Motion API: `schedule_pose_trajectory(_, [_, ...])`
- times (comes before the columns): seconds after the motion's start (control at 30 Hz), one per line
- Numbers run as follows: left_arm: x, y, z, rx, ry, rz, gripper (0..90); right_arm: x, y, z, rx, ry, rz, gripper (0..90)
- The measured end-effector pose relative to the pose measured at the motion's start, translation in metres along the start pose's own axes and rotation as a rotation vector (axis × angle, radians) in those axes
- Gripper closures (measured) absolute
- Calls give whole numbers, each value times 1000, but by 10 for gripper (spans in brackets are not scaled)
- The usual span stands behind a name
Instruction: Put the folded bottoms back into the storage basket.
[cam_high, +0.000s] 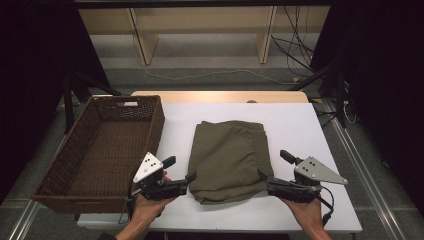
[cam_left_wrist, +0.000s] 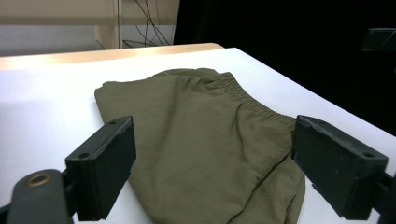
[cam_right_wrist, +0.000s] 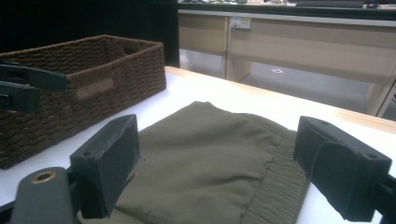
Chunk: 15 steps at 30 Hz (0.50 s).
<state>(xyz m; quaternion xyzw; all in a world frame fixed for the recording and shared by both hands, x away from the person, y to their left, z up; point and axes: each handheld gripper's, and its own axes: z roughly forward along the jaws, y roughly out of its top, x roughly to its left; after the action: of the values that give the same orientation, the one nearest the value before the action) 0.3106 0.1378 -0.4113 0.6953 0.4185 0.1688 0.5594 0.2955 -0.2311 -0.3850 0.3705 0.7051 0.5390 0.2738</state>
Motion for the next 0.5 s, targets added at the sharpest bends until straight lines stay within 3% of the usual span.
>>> schedule_pose_trajectory(0.17, [1, 1, 4, 26, 13, -33, 143, -10, 5, 8, 20, -6, -7, 153])
schedule_pose_trajectory(0.3, [5, 2, 10, 80, 21, -104, 145, -19, 7, 14, 45, 3, -1, 151])
schedule_pose_trajectory(0.33, [5, 2, 10, 80, 21, -104, 146, -19, 7, 14, 45, 3, -1, 151])
schedule_pose_trajectory(0.43, [10, 1, 17, 140, 19, -175, 146, -29, 11, 24, 83, 15, -2, 150])
schedule_pose_trajectory(0.5, [10, 1, 18, 151, 19, -186, 147, -34, 13, 29, 103, 17, 0, 151])
